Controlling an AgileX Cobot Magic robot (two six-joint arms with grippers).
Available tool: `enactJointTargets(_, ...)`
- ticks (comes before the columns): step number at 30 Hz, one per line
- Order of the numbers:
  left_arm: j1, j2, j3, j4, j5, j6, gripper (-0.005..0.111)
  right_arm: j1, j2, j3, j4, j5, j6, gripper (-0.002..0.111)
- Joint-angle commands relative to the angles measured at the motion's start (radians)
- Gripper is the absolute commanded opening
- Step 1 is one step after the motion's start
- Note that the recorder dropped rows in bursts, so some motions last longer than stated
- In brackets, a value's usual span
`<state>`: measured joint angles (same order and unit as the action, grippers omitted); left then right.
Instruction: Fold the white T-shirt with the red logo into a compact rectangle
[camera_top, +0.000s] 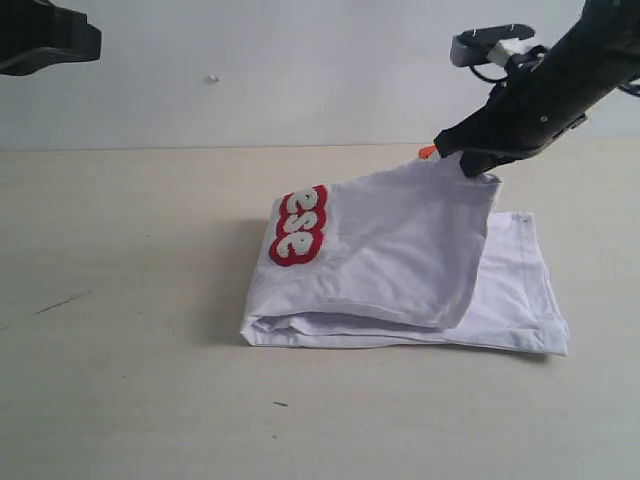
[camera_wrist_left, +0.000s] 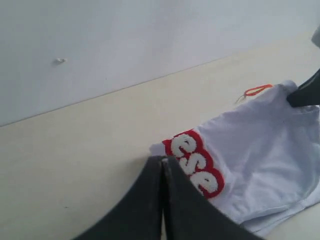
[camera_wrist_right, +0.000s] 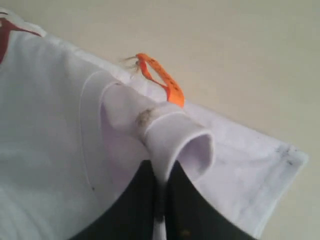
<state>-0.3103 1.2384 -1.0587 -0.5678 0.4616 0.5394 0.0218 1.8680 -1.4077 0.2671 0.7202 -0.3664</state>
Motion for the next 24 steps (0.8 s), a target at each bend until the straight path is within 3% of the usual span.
enactJointTargets(1,0.003,-0.008,0.002,-0.008,-0.019,-0.014,0.0,0.002,-0.077,-0.067,-0.174,0.13,0.111,0.0)
enactJointTargets(13,0.003,-0.008,0.002,-0.021,-0.011,-0.02,0.0,0.002,-0.1,-0.095,-0.696,0.432,0.453,0.0)
enactJointTargets(20,0.003,-0.008,0.002,-0.023,-0.018,-0.02,0.0,0.002,-0.023,-0.095,-0.887,0.501,0.51,0.0)
enactJointTargets(24,0.003,-0.008,0.002,-0.023,-0.013,-0.02,0.0,0.002,0.041,-0.095,-1.071,0.501,0.616,0.011)
